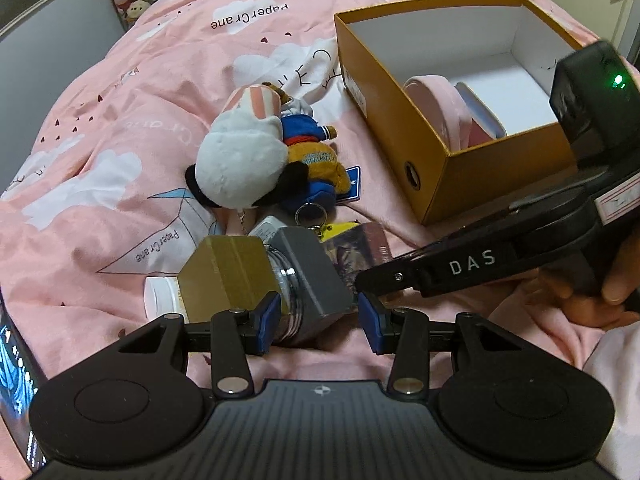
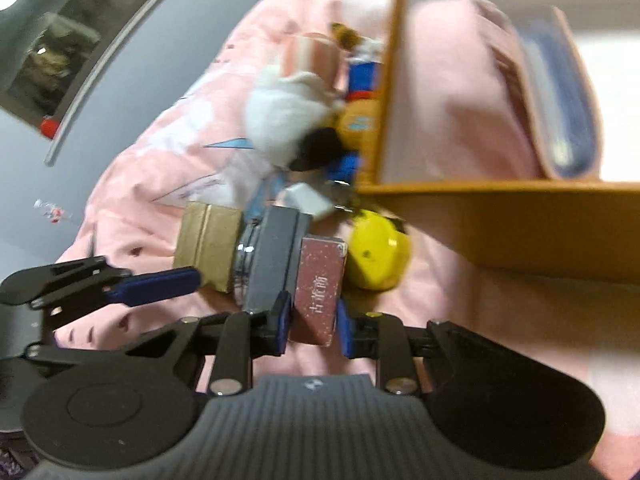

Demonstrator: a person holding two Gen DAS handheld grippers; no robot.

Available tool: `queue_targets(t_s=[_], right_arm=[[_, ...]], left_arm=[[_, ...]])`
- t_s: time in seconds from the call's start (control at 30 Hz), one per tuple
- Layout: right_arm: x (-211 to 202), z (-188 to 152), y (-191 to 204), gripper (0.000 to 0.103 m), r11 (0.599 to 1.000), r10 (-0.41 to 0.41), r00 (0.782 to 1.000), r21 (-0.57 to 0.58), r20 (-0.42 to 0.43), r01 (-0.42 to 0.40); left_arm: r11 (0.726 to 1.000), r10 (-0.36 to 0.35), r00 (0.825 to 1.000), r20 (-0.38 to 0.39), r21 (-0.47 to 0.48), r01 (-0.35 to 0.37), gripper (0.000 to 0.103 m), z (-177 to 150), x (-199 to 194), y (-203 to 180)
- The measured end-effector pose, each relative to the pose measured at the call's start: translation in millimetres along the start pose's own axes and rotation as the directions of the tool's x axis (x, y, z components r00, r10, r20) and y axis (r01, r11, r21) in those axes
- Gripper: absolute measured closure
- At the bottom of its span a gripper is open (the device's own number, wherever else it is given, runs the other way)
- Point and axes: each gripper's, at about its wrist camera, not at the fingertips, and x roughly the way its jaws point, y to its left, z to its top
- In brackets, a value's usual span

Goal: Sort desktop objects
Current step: 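Grasp the dark card-deck box with the right gripper and lift it, then grasp the gray fabric case with the left gripper while the right holds the card box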

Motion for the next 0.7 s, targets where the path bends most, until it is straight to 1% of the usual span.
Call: queue_targets(t_s=[0.07,0.17,0.27,0.33,0.37,0.47,0.5,0.57,0.63,0.7], right_arm=[[-3,0,7,0.077,1.0,0.025,1.0,-0.017,0.005,-0.025],[-11,1,16,0.077,0.999,0.028,1.0,-0.029,0.012,-0.028],[-21,4,20,0.077,0.999,0.005,1.0,-0.042,0.011,-0.005],[-28,3,20,0.077,0.998,-0.03,0.999,-0.061,0.012,0.03],[-31,3,22,0.077,0.996,-0.061,0.998,-0.069,0.018,0.062],[-37,-5,22,0.078,0.984,-0.154,0.987,-0.087,0.047,0.158],[-42,-6,20,0.078,0.98,-0.173,0.983,-0.086,0.055,0.177],[-53,-9,21,0.078,0.972,-0.212,0.974,-0.089,0.078,0.218],[-64,-13,22,0.078,0.959,-0.256,0.961,-0.094,0.104,0.266],[-75,-17,21,0.078,0.942,-0.311,0.941,-0.091,0.131,0.324]], left_arm=[[1.0,0.001,1.0,0.006,0.002,-0.001,0.053,-1,-3,0],[1.0,-0.005,1.0,0.01,0.007,0.005,0.053,-4,-5,0],[1.0,-0.01,1.0,0.008,0.018,0.01,0.053,-5,-4,-2],[1.0,-0.016,1.0,0.003,0.022,0.016,0.053,-6,0,-3],[1.0,-0.013,1.0,-0.005,0.022,0.013,0.053,-6,3,-3],[1.0,-0.002,1.0,-0.014,0.026,0.003,0.053,-7,7,-4],[1.0,-0.001,1.0,-0.017,0.023,0.002,0.053,-8,8,-3],[1.0,0.006,1.0,-0.019,0.019,-0.006,0.053,-8,9,-2],[1.0,-0.003,1.0,-0.005,0.029,0.004,0.053,-9,7,-3],[0.998,-0.015,1.0,0.011,0.057,0.014,0.053,-8,5,-8]])
